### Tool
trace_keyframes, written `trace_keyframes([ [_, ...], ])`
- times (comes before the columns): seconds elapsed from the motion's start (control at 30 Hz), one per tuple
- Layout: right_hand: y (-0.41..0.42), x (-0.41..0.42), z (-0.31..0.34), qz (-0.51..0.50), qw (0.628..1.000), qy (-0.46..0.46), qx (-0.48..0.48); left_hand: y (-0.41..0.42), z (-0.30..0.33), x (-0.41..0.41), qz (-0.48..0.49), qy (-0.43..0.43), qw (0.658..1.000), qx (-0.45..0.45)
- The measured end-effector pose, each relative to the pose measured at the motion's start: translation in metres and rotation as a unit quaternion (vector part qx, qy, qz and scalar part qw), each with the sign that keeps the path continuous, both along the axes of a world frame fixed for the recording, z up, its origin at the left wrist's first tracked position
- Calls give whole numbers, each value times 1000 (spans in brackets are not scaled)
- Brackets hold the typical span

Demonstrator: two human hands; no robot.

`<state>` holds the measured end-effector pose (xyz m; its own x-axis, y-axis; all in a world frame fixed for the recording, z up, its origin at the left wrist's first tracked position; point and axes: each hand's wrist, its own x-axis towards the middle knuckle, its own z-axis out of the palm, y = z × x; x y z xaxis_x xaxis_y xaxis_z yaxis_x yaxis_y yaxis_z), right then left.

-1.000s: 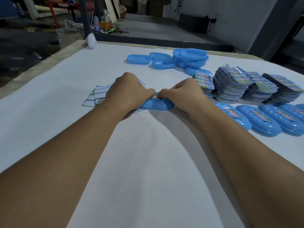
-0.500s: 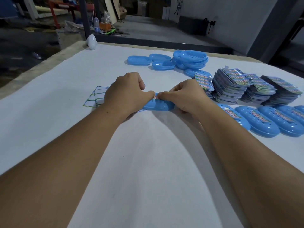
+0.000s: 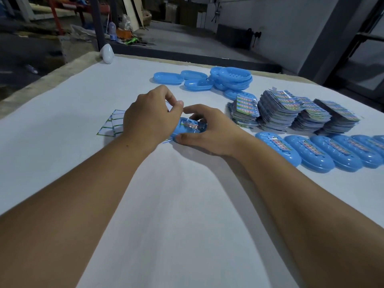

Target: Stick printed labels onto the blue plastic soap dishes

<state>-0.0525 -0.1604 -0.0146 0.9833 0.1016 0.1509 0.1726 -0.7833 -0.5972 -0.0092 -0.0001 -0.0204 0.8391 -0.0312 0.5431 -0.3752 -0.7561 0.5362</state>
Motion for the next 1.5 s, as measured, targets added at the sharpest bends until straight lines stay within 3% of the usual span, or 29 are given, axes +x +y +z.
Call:
trace_keyframes([
  [0.2,-6,-16,8,-132,964,-34,-228,1,3,-2,-4,24,1000,-13],
  [0.3,-13,-33,10,-182,942,-18,-282,0,4,-3,-4,37,999,-15],
  [0.6,-33,-78,4,-250,911,31,-327,-2,4,-10,-23,59,998,-27],
  [0.87,-57,-82,3,-288,900,-15,-327,-2,6,-15,-40,71,996,-31],
  [1.2,-91,-84,7,-317,893,-5,-320,-2,7,-17,-45,60,997,-23],
  [1.37,-95,-83,10,-310,897,9,-316,-1,7,-17,-36,69,997,-25],
  [1.5,-84,-76,13,-265,927,-23,-263,-1,7,-17,-42,67,996,-33],
])
